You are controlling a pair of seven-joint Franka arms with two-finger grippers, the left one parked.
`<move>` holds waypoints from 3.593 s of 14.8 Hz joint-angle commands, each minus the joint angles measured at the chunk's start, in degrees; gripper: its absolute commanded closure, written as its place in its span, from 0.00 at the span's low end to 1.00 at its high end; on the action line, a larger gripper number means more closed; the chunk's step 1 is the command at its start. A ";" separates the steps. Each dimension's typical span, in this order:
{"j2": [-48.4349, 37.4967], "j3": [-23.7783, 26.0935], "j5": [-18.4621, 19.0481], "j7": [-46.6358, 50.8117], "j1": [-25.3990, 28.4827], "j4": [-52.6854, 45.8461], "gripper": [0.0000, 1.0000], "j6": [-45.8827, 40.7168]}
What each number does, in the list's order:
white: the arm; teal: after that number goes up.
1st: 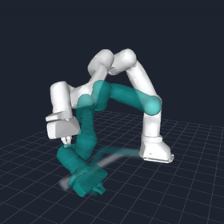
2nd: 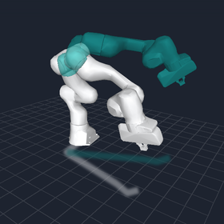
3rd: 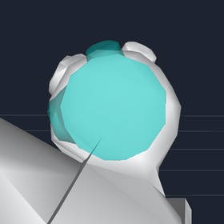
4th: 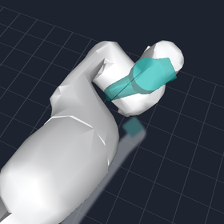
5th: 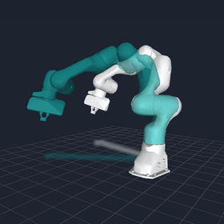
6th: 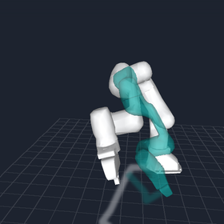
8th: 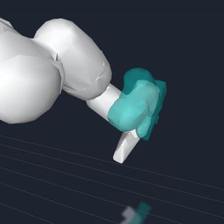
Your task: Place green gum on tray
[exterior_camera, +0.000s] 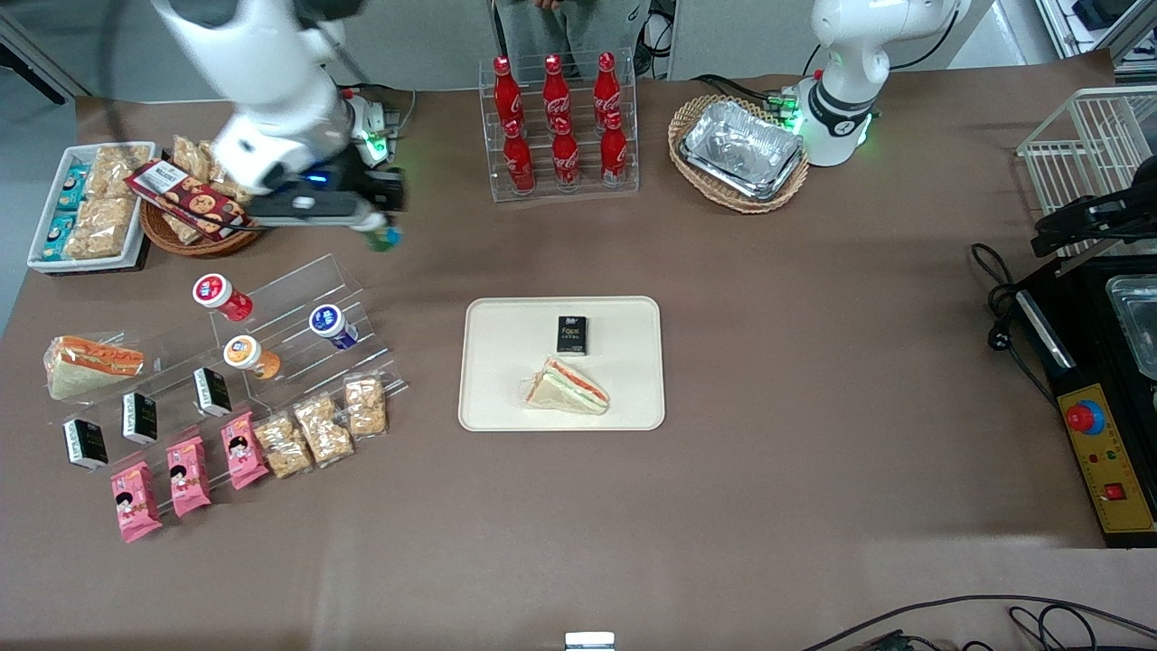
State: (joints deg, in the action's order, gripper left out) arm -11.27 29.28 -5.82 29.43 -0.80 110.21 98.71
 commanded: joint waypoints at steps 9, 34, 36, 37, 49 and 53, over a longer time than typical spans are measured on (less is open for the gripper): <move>29.18 5.18 20.73 21.80 6.95 3.78 0.68 30.04; 40.45 2.98 28.84 25.06 5.81 7.74 0.00 43.23; 37.57 3.07 28.84 24.36 5.64 7.39 0.00 42.62; 35.28 3.15 28.67 24.18 5.03 7.56 0.00 42.09; 8.28 -16.77 3.97 -17.36 3.44 -4.28 0.00 5.03; 8.72 -27.94 3.97 -27.05 3.27 -12.99 0.00 -2.30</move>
State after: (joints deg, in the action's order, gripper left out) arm -4.29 6.84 -0.42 7.20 2.32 103.66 100.17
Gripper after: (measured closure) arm 0.000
